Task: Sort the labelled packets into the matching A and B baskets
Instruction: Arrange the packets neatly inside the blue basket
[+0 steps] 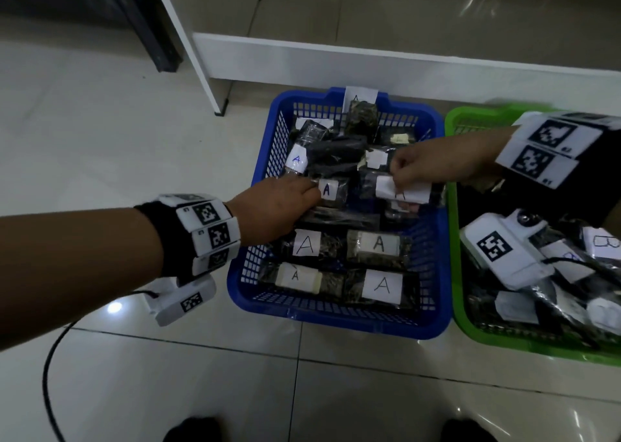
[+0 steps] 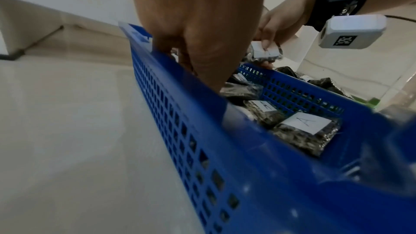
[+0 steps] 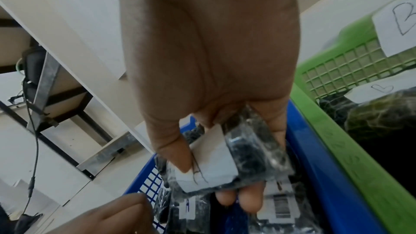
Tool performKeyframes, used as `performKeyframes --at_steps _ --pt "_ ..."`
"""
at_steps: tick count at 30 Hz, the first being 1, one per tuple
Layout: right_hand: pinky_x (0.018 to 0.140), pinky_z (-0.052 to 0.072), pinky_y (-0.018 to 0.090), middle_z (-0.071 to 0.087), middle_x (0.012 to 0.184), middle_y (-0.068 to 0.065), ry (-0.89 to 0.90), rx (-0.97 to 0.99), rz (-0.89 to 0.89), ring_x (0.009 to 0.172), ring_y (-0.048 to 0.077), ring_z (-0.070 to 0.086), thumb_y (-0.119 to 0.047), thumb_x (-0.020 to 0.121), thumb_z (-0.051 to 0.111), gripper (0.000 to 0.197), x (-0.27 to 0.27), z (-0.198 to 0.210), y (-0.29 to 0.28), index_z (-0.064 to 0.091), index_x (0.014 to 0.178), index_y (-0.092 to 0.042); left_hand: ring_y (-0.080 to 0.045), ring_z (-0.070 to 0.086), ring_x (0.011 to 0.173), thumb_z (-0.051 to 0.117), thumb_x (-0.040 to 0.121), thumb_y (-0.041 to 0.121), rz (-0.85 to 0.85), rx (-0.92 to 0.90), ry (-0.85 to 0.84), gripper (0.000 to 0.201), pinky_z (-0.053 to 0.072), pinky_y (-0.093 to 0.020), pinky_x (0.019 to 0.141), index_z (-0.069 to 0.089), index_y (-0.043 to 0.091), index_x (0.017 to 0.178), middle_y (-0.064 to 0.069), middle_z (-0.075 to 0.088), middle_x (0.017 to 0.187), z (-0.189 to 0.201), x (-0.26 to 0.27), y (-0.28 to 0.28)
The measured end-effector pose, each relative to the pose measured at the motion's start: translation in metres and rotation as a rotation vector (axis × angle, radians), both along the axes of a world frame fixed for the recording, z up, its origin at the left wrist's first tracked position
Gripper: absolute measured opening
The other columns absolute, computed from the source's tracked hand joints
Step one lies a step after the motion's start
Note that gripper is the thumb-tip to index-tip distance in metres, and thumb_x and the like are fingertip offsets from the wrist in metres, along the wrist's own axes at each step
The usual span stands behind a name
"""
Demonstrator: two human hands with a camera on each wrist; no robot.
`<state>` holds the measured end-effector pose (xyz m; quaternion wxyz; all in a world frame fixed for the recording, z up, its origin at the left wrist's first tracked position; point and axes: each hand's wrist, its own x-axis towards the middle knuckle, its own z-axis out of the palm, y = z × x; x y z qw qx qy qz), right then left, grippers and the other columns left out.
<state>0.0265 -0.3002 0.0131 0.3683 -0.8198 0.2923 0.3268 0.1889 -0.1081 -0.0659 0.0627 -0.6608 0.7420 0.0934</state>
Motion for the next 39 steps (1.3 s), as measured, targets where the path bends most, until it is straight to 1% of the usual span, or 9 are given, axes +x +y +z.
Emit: performKeyframes --at_steps 3,9,14,19,22,25,32,35,39 --pt "0.059 0.037 0.029 0.056 0.081 0.003 -0.038 -0.066 -0.034 0.069 0.017 0.047 -0.024 0.087 0.058 0.011 0.0 -0.003 -0.002 0.052 0.083 -0.015 -0.029 0.058 0.086 0.065 0.078 0.004 -0.057 -0.043 -0.008 0.033 0.054 -0.044 0.064 0.054 0.01 0.109 -0.011 0.058 0.102 -0.001 0.001 0.004" --pt "0.057 0.035 0.026 0.054 0.081 0.001 -0.039 -0.055 -0.032 0.068 0.014 0.045 -0.023 0.087 0.061 0.015 -0.004 -0.014 0.005 0.053 0.091 -0.012 -0.02 0.054 0.104 0.054 0.093 0.024 0.043 0.117 0.062 0.019 0.05 -0.036 0.086 0.06 0.019 0.11 -0.002 0.057 0.109 0.003 0.012 -0.004" --pt "0.06 0.036 0.026 0.053 0.083 0.003 -0.019 -0.081 0.003 0.073 0.017 0.044 -0.024 0.087 0.061 0.018 -0.007 -0.023 0.01 0.055 0.096 -0.009 -0.022 0.057 0.099 0.051 0.093 0.026 0.132 0.157 0.055 0.023 0.051 -0.037 0.081 0.058 0.012 0.109 -0.005 0.057 0.109 0.004 -0.003 -0.011" --pt "0.063 0.038 0.03 0.055 0.084 0.003 -0.041 -0.074 0.002 0.073 0.017 0.046 -0.024 0.085 0.063 0.016 -0.007 -0.027 0.01 0.054 0.092 -0.013 -0.027 0.056 0.096 0.054 0.087 0.018 0.036 0.106 0.038 0.026 0.05 -0.039 0.078 0.06 0.007 0.109 -0.009 0.057 0.108 0.005 -0.009 -0.015" --pt "0.059 0.036 0.028 0.053 0.079 0.002 -0.08 -0.042 -0.039 0.07 0.016 0.045 -0.022 0.085 0.063 0.015 -0.006 -0.025 0.007 0.053 0.089 -0.012 -0.021 0.051 0.091 0.059 0.084 0.02 0.015 0.069 0.139 0.022 0.048 -0.034 0.076 0.06 0.008 0.103 -0.009 0.05 0.11 0.01 -0.004 -0.012" --pt "0.055 0.032 0.029 0.049 0.073 0.002 -0.112 0.003 -0.099 0.066 0.017 0.041 -0.02 0.084 0.063 0.014 -0.006 -0.023 0.001 0.051 0.084 -0.012 -0.014 0.049 0.089 0.066 0.079 0.022 0.153 0.217 0.338 0.013 0.048 -0.03 0.079 0.053 0.02 0.083 -0.001 0.047 0.108 0.019 0.002 -0.009" --pt "0.057 0.037 0.028 0.054 0.079 0.003 -0.125 -0.058 -0.11 0.068 0.017 0.048 -0.018 0.084 0.06 0.008 -0.004 -0.015 -0.012 0.054 0.079 -0.017 -0.019 0.06 0.09 0.074 0.077 0.02 0.382 0.481 0.594 0.062 0.057 -0.039 0.072 0.034 0.034 0.122 0.003 0.054 0.112 0.048 0.012 -0.015" --pt "0.057 0.041 0.027 0.057 0.078 0.005 -0.038 0.049 -0.02 0.067 0.016 0.052 -0.009 0.084 0.062 0.007 -0.003 -0.006 -0.013 0.055 0.087 -0.01 -0.011 0.059 0.091 0.079 0.073 0.021 0.402 0.516 0.608 0.084 0.057 -0.026 0.069 0.02 0.039 0.13 0.009 0.051 0.109 0.059 0.017 -0.019" --pt "0.057 0.044 0.025 0.061 0.071 -0.001 0.131 0.147 0.203 0.061 0.012 0.053 -0.012 0.081 0.07 0.018 -0.003 -0.008 0.005 0.059 0.095 -0.008 -0.008 0.058 0.095 0.074 0.078 0.021 0.446 0.603 0.648 0.065 0.052 -0.018 0.072 0.033 0.03 0.128 0.008 0.057 0.107 0.071 0.031 -0.022"
